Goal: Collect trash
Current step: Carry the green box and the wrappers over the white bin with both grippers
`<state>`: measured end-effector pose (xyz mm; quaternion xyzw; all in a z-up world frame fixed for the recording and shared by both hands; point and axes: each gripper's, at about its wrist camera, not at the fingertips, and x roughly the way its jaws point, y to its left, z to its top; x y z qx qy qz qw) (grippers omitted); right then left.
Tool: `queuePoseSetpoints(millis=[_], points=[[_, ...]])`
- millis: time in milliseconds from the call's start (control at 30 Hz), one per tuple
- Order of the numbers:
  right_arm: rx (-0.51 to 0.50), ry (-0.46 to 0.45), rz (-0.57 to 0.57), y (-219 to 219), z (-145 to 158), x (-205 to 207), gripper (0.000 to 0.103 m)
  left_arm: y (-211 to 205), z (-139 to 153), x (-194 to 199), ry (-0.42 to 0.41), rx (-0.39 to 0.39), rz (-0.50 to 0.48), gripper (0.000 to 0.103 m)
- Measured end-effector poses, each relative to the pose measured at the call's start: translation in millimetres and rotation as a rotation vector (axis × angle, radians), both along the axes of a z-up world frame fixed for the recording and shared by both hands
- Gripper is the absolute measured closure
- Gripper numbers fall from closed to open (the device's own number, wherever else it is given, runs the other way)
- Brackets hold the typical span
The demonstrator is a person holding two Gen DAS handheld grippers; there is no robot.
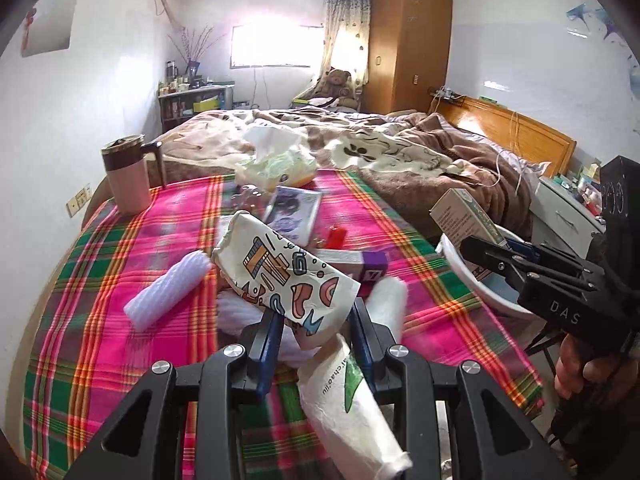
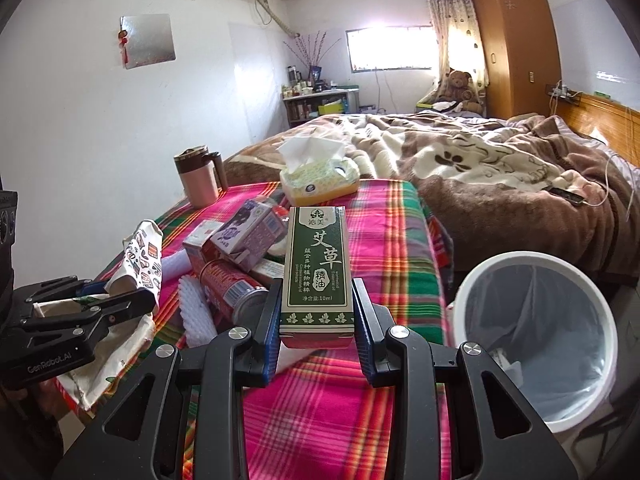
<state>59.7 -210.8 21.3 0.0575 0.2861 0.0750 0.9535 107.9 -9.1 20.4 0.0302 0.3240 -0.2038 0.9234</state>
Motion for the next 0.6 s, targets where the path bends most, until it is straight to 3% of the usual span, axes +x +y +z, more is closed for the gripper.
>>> queuePoseSetpoints(millis=[600], points=[[-0.023, -0.038, -0.158, -65.6, 11.1, -23.4, 0.070, -100.4, 19.7, -5.3, -0.039, -0.011, -0.163, 0.069]])
